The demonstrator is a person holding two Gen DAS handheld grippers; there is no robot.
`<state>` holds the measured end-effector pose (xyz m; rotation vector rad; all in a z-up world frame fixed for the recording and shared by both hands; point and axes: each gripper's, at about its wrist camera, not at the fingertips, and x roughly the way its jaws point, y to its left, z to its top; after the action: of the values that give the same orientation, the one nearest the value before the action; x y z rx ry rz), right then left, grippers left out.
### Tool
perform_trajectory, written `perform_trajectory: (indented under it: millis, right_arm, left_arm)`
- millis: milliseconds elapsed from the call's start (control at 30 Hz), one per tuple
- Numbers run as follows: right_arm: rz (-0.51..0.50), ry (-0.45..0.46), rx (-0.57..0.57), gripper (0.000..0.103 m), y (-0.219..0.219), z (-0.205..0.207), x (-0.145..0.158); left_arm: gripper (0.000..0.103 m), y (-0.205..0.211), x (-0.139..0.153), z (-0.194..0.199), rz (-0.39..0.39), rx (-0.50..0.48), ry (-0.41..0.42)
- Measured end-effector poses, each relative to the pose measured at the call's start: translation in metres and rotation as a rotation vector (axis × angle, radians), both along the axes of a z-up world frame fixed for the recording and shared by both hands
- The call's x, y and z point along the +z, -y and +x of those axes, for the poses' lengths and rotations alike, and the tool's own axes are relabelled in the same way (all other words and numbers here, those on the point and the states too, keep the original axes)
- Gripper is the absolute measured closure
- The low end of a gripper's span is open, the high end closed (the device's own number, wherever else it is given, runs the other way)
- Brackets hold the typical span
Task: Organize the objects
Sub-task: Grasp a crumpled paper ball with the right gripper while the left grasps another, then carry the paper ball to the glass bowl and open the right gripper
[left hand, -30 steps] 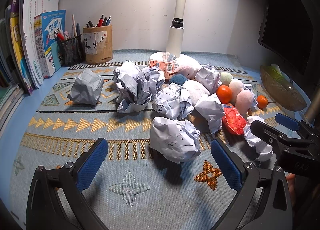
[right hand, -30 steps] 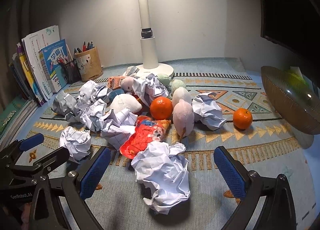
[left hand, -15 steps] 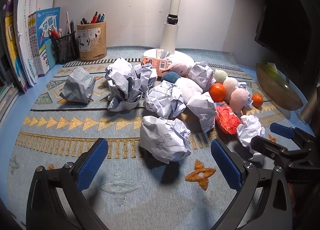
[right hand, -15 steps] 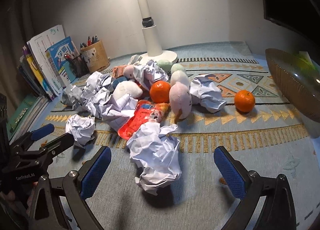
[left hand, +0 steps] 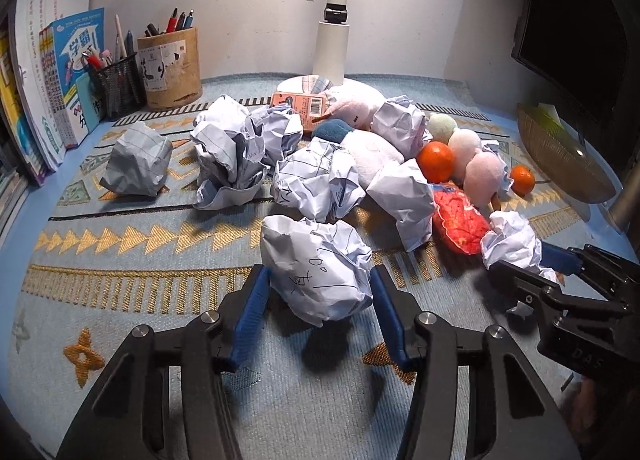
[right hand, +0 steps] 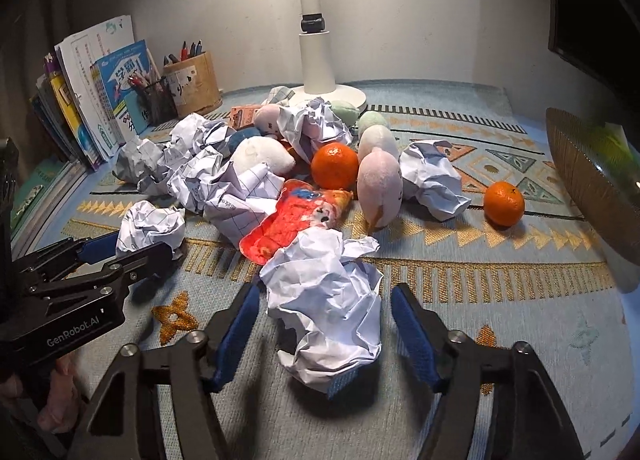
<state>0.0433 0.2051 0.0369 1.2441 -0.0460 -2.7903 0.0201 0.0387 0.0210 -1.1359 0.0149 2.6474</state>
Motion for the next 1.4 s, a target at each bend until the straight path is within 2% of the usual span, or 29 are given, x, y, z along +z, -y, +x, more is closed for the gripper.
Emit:
perform_trajectory:
  millis: [167, 300, 333, 400, 500, 567, 633, 667, 700, 767, 900, 967, 1033, 1067, 1133, 1167, 1200, 1300, 1400]
  right_arm:
    - [-0.039, -0.045, 0.008, 0.061, -0.005, 0.008, 0.008]
    - [-0.147, -0.093, 0.035, 0.062, -0.020, 0.027, 0.020]
    - [-0.167, -0.103, 0.033, 0.062, -0.026, 0.034, 0.023]
    - [-0.173, -0.118, 0.006, 0.062, -0.041, 0.045, 0.032]
    - [-0.192, -0.138, -0.040, 0.062, -0.072, 0.058, 0.043]
    - [-0.194, -0.156, -0.086, 0.062, -0.093, 0.067, 0.048]
    - [-0.214, -0.157, -0.114, 0.062, -0.109, 0.074, 0.048]
    - [-0.220, -0.153, -0.122, 0.062, -0.114, 0.077, 0.046]
    - [-0.220, -0.148, -0.127, 0.062, -0.118, 0.078, 0.044]
    - [-0.226, -0.132, -0.131, 0.062, -0.121, 0.078, 0.037]
    - [-0.276, -0.092, -0.110, 0.062, -0.117, 0.072, 0.023]
    - [-0.279, -0.076, -0.098, 0.061, -0.109, 0.070, 0.019]
    - [-0.284, -0.075, -0.083, 0.061, -0.104, 0.070, 0.019]
    - [-0.283, -0.078, -0.079, 0.061, -0.103, 0.072, 0.020]
    - [-0.271, -0.085, -0.082, 0.061, -0.103, 0.075, 0.024]
    - [-0.265, -0.090, -0.085, 0.061, -0.106, 0.077, 0.026]
    - [-0.259, -0.096, -0.086, 0.061, -0.109, 0.080, 0.028]
    - [-0.231, -0.126, -0.121, 0.061, -0.126, 0.088, 0.038]
    - [-0.232, -0.170, -0.185, 0.061, -0.159, 0.094, 0.062]
  left_arm:
    - [0.058, 0.013, 0.005, 0.004, 0.049, 0.041, -0.030]
    - [0.060, 0.011, 0.016, 0.020, 0.034, 0.053, -0.094]
    - [0.061, 0.008, 0.021, 0.025, 0.029, 0.048, -0.101]
    - [0.073, -0.001, 0.034, 0.031, 0.037, 0.013, -0.115]
    - [0.073, -0.023, 0.051, 0.033, 0.037, -0.048, -0.135]
    - [0.073, -0.035, 0.052, 0.032, -0.001, -0.077, -0.135]
    - [0.066, -0.032, 0.044, 0.033, -0.016, -0.066, -0.092]
    - [0.051, -0.027, 0.039, 0.034, -0.011, -0.054, -0.064]
    - [0.031, -0.021, 0.034, 0.037, -0.004, -0.033, -0.046]
    - [0.009, -0.008, 0.026, 0.048, 0.023, 0.011, -0.051]
    - [0.006, 0.006, 0.016, 0.048, 0.004, 0.058, -0.021]
    - [0.006, 0.007, 0.012, 0.033, -0.008, 0.087, 0.009]
    - [0.006, 0.004, 0.005, 0.014, 0.020, 0.083, 0.065]
    - [0.007, 0.001, 0.001, 0.006, 0.036, 0.064, 0.093]
    - [0.017, -0.008, -0.006, -0.006, 0.044, 0.035, 0.134]
    - [0.043, -0.011, -0.009, -0.009, 0.043, 0.014, 0.148]
    - [0.052, -0.014, -0.009, -0.010, 0.036, 0.010, 0.150]
    - [0.061, -0.017, 0.000, -0.004, 0.058, -0.002, 0.127]
    - [0.061, -0.034, 0.031, 0.009, 0.065, -0.039, 0.061]
